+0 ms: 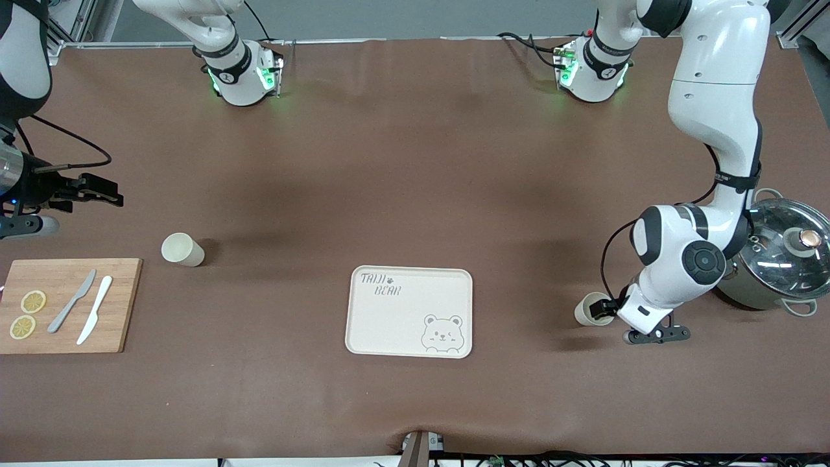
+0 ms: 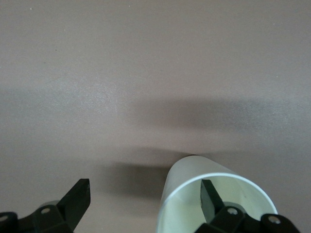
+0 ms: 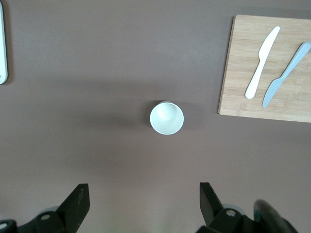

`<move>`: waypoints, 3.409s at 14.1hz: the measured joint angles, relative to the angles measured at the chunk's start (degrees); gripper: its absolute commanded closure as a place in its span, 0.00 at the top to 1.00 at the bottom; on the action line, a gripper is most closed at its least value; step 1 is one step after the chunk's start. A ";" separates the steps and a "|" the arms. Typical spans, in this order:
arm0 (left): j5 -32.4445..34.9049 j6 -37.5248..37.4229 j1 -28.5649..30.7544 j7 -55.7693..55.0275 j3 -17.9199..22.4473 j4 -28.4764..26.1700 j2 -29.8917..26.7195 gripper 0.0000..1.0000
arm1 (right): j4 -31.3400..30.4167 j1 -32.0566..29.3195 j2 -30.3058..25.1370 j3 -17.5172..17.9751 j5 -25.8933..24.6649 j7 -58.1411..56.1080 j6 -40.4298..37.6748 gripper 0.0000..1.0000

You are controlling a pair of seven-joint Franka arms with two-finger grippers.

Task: Place white IKEA cup upright on tray with both arms
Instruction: 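Close the left gripper on the cup while the right gripper reaches the other cup, then lift the cup with the left gripper while the right gripper grasps the other cup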

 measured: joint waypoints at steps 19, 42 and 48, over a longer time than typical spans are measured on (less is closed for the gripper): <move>-1.72 0.26 -0.41 -0.15 -0.13 0.11 0.00 0.00 | 0.06 -1.86 5.00 -0.02 0.00 0.01 -0.19 1.00; -1.74 -30.72 -6.52 -11.88 -0.08 17.61 -7.66 0.00 | -9.99 -5.51 12.31 -0.29 -0.02 12.70 14.44 1.00; -1.74 -34.60 -10.88 -17.88 -0.03 22.73 -6.41 0.00 | -16.41 -5.51 12.32 -0.28 -0.02 12.71 23.99 1.00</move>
